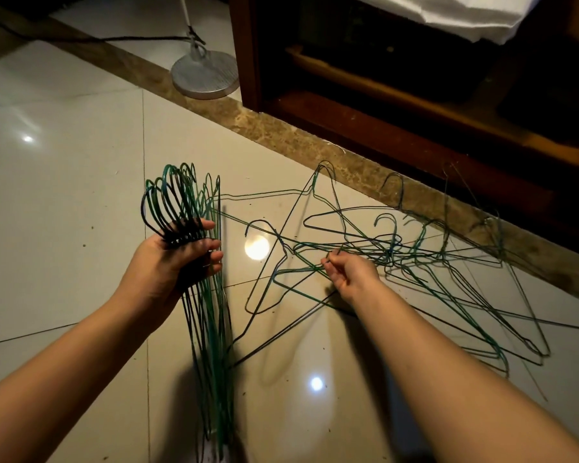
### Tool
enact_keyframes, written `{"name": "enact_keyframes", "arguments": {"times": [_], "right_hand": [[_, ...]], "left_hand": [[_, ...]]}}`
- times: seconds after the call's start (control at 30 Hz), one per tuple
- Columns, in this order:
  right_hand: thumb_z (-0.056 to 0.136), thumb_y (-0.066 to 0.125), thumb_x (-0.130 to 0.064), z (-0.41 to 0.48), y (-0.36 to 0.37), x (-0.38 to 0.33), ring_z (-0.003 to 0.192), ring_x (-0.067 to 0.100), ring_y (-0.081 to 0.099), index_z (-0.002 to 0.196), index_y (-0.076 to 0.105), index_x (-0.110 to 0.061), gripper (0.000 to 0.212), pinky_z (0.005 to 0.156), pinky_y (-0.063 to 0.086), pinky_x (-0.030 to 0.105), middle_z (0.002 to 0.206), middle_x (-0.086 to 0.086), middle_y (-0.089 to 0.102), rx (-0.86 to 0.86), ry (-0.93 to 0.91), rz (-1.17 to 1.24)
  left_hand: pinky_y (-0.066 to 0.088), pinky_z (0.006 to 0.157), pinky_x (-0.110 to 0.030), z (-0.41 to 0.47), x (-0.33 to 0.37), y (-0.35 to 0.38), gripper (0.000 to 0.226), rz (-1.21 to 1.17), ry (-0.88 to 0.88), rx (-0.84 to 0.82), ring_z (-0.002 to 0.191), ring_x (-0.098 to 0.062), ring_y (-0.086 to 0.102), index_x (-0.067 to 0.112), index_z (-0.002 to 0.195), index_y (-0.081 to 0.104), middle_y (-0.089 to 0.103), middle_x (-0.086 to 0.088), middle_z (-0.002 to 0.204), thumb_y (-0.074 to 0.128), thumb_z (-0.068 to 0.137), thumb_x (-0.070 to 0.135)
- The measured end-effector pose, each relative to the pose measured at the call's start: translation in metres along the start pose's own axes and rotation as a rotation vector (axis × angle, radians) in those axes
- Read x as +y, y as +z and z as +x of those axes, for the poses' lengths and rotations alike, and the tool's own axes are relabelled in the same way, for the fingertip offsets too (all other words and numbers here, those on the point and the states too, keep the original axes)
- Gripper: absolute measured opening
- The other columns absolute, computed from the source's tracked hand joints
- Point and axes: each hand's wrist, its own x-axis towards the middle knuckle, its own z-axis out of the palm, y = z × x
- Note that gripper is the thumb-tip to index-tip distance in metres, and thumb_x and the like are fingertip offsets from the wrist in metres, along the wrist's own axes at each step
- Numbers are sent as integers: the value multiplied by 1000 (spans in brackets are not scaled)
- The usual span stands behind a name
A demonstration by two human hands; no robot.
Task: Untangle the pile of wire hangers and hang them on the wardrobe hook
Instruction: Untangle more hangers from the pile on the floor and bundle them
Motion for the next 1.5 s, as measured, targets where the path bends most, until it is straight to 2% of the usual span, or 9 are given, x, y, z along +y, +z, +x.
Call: {"name": "enact_keyframes", "arguments": {"times": [0.27, 0.67, 0.8, 1.0, 1.1, 1.17, 1.2, 1.3, 1.5], "right_hand": [[88, 50, 11, -4, 20, -5, 41, 14, 61, 73, 50, -2, 20, 40, 48, 14, 72, 9, 52, -24, -88, 110], [87, 52, 11, -8, 31, -1, 39, 13, 61, 75, 51, 1, 16, 42, 51, 17, 74, 12, 55, -5, -46, 204], [88, 54, 8, -14, 28, -11, 61, 17, 60, 78, 50, -5, 17, 49, 54, 17, 76, 10, 55, 34, -189, 12], [89, 55, 4, -44, 14, -40, 59, 13, 59, 87, 54, -7, 11, 48, 50, 13, 73, 8, 57, 0, -473, -243], [88, 55, 4, -71, 2, -54, 58, 12, 59, 84, 56, -11, 15, 49, 50, 15, 66, 4, 57, -55, -650, -381], [85, 57, 4, -91, -2, -60, 60, 15, 60, 82, 58, -15, 19, 54, 51, 21, 65, 0, 55, -109, -744, -539], [84, 58, 3, -101, -3, -62, 63, 19, 62, 80, 60, -19, 22, 58, 52, 27, 64, -1, 55, -131, -793, -645], [83, 63, -5, -134, -3, -67, 70, 23, 66, 76, 59, -29, 25, 65, 54, 37, 68, -4, 59, -188, -904, -877], [86, 62, -17, -193, -14, -75, 75, 15, 62, 96, 67, -23, 12, 69, 53, 33, 77, -6, 63, -200, -1045, -1054]], "left_hand": [[56, 66, -25, 0, -3, -7, 82, -28, -13, -3, 77, -18, 69, 18, 100, 65, 70, -2, 83, 91, 29, 49], [56, 65, -24, 0, -4, -7, 80, -23, -2, -7, 75, -17, 69, 18, 97, 66, 70, -2, 81, 90, 28, 50], [56, 64, -23, 1, -7, -4, 83, -33, -2, 2, 73, -15, 69, 18, 96, 65, 70, -1, 79, 90, 24, 50], [56, 63, -25, 0, -7, 8, 78, -57, 5, -11, 71, -16, 68, 19, 94, 66, 69, -1, 78, 91, 26, 48], [56, 61, -25, -2, -2, 27, 51, -60, -10, -10, 70, -18, 67, 17, 94, 66, 66, -5, 78, 86, 49, 29], [58, 63, -25, -4, 4, 46, 24, -56, -37, 1, 69, -20, 66, 14, 94, 65, 67, -6, 77, 68, 72, 6], [58, 65, -26, -5, 7, 56, 22, -47, -50, -13, 70, -20, 67, 14, 95, 64, 68, -5, 77, 61, 78, 0], [58, 67, -27, -11, 16, 86, 25, -64, -70, -80, 74, -18, 70, 12, 103, 63, 70, -8, 87, 56, 84, -3], [56, 73, -30, -22, 38, 142, 42, -272, -39, -201, 86, -25, 62, 7, 120, 55, 63, -18, 101, 53, 80, -6]]}}
